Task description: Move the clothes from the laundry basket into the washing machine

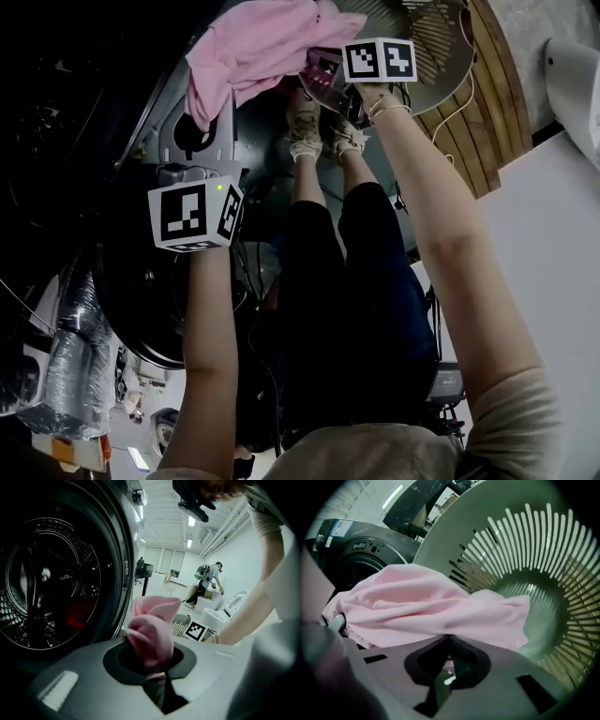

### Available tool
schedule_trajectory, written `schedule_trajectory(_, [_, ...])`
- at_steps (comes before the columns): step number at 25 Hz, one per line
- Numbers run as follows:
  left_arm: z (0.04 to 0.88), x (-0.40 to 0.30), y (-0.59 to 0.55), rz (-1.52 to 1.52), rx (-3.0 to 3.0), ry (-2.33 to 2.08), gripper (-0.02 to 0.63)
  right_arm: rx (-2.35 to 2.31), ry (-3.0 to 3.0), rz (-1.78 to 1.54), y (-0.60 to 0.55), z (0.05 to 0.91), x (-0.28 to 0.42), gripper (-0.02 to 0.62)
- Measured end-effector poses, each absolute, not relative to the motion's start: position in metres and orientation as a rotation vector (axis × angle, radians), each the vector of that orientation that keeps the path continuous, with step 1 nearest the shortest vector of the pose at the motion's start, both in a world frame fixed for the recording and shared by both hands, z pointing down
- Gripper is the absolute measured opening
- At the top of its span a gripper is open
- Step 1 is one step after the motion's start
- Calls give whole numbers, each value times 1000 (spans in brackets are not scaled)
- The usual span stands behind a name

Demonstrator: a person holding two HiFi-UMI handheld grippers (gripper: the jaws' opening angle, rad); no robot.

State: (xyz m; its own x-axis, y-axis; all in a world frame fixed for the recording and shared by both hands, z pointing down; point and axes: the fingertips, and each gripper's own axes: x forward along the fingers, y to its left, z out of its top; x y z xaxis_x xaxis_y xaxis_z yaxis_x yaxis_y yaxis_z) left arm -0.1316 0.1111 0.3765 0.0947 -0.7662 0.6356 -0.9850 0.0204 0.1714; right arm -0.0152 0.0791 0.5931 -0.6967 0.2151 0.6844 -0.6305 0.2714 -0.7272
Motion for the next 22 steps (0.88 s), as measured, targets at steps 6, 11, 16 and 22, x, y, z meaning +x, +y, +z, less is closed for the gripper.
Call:
schedule_trajectory(6, [377, -125, 111, 471, 1781, -1712, 66, 403, -2093, 1555, 50, 526, -22, 8])
schedule_trajectory(11, [355, -120, 106, 441, 1796, -1744, 64, 402, -2253, 1261, 34, 495, -11, 11])
schedule_trajectory(16, [324, -140, 105, 420, 1764, -1840, 64, 344, -2173, 1097, 38, 528, -4, 256])
schedule_trajectory(22, [317, -162, 115, 444, 1741, -1878, 64, 235, -2135, 868, 44, 559, -26, 311])
